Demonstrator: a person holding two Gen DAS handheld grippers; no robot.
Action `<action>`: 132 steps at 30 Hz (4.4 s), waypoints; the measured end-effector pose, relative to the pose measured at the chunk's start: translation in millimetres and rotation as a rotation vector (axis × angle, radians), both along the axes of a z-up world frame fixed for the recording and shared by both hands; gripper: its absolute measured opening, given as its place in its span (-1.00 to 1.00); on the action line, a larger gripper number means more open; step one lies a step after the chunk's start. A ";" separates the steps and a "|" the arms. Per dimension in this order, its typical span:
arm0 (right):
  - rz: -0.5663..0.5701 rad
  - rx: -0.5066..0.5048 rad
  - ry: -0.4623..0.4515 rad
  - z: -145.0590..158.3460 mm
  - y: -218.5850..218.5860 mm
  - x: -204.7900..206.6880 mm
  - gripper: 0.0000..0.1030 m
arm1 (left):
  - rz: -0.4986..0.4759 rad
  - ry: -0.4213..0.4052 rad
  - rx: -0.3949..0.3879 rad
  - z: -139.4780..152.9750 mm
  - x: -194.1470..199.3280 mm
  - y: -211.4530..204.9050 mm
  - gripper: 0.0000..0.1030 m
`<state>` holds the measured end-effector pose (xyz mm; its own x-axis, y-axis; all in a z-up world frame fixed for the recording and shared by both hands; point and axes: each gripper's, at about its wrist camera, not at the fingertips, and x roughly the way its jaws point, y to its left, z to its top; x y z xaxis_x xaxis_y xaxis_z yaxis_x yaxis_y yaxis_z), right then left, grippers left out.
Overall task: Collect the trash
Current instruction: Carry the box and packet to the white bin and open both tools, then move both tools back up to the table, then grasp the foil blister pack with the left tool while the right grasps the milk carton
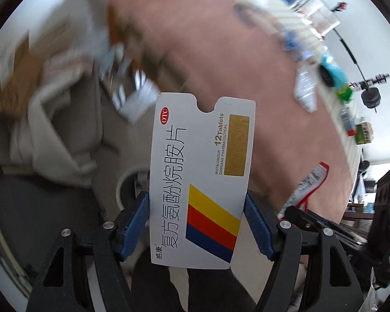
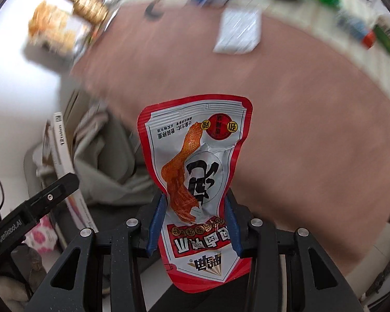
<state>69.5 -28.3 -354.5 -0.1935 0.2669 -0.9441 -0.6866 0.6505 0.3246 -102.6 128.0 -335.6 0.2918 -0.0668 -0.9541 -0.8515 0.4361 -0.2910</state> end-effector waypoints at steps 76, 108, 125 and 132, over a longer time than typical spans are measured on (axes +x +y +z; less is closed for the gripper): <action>-0.072 -0.052 -0.190 82.5 -9.8 28.4 0.94 | -0.096 0.192 0.439 85.5 49.9 -14.7 1.00; 0.021 -0.362 -0.225 -46.5 25.8 445.6 0.47 | -0.352 0.445 0.276 -46.9 412.6 35.2 1.00; -0.298 -0.264 0.004 -45.9 -24.0 430.0 0.73 | -0.439 0.321 0.057 -77.1 429.9 32.0 0.69; -0.245 -0.306 -0.121 -48.3 -6.4 412.6 0.16 | -0.429 0.294 0.086 -66.2 430.3 28.1 0.20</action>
<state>482.2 -34.7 -402.8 -0.0420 -0.0054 -0.9991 -0.5205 0.8537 0.0173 327.8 156.1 -401.8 -0.0254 -0.0395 -0.9989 -0.6314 0.7753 -0.0146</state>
